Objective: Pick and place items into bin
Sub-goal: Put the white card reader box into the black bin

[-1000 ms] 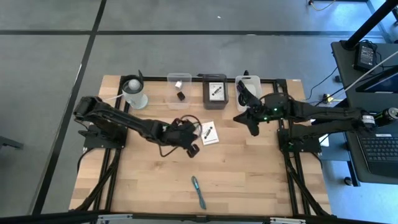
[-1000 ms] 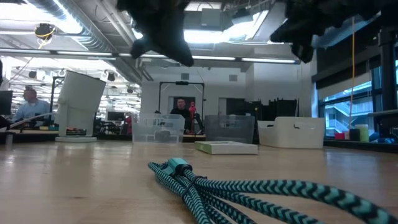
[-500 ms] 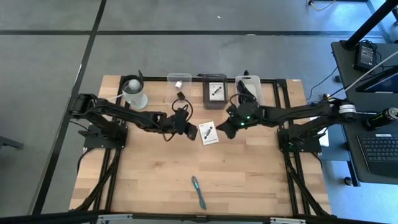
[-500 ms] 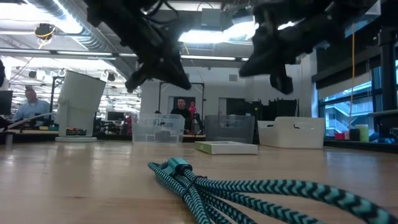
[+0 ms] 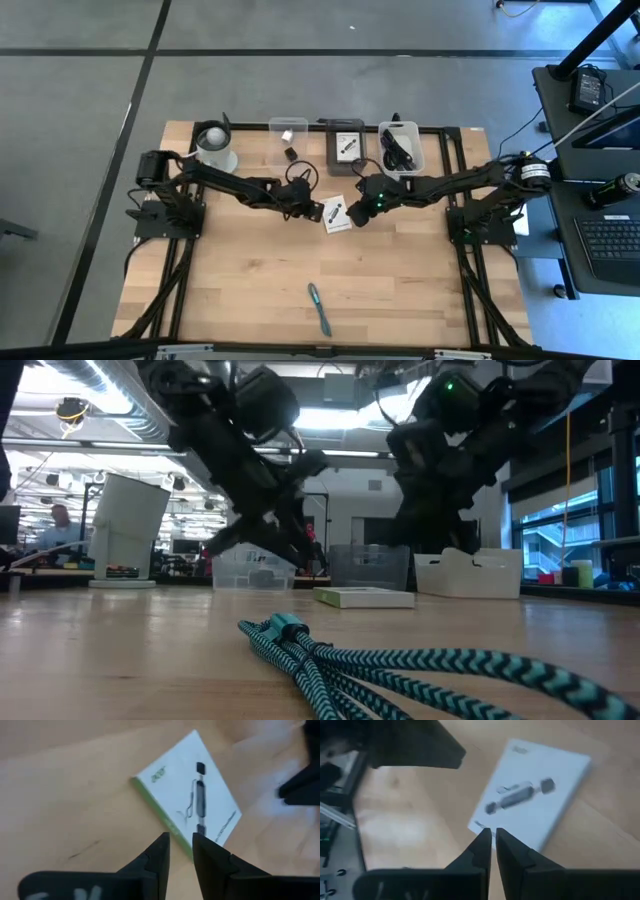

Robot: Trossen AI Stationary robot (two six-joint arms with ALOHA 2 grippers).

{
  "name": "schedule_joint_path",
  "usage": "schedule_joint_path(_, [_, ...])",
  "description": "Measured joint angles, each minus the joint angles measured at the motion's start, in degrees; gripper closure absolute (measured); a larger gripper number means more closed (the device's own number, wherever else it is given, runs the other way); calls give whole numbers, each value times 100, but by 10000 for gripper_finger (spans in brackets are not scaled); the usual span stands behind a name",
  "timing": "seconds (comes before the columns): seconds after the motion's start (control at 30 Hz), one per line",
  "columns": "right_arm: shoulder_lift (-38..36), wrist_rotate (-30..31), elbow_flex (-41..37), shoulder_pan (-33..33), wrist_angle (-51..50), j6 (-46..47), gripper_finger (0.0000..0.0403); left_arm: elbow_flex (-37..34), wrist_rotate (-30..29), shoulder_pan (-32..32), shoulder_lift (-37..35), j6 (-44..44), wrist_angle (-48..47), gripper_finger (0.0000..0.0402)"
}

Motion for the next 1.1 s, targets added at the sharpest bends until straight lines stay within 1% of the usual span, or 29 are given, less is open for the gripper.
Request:
schedule_joint_path(0.07, [131,2,0,0,20,8,359,0,73,2,150,-145,284,322])
schedule_joint_path(0.23, [358,200,0,-2,20,143,310,2,75,2,415,-175,722,322])
schedule_joint_path(0.37, [385,286,0,-46,12,197,277,2,56,10,469,-245,639,322])
schedule_joint_path(0.5, [385,288,0,-124,18,198,258,2,30,100,469,-248,520,322])
schedule_joint_path(0.8, [385,299,0,-212,20,190,252,2,-14,346,467,-256,398,322])
schedule_joint_path(1.1, [385,301,0,-212,22,185,252,2,-110,349,484,-258,403,322])
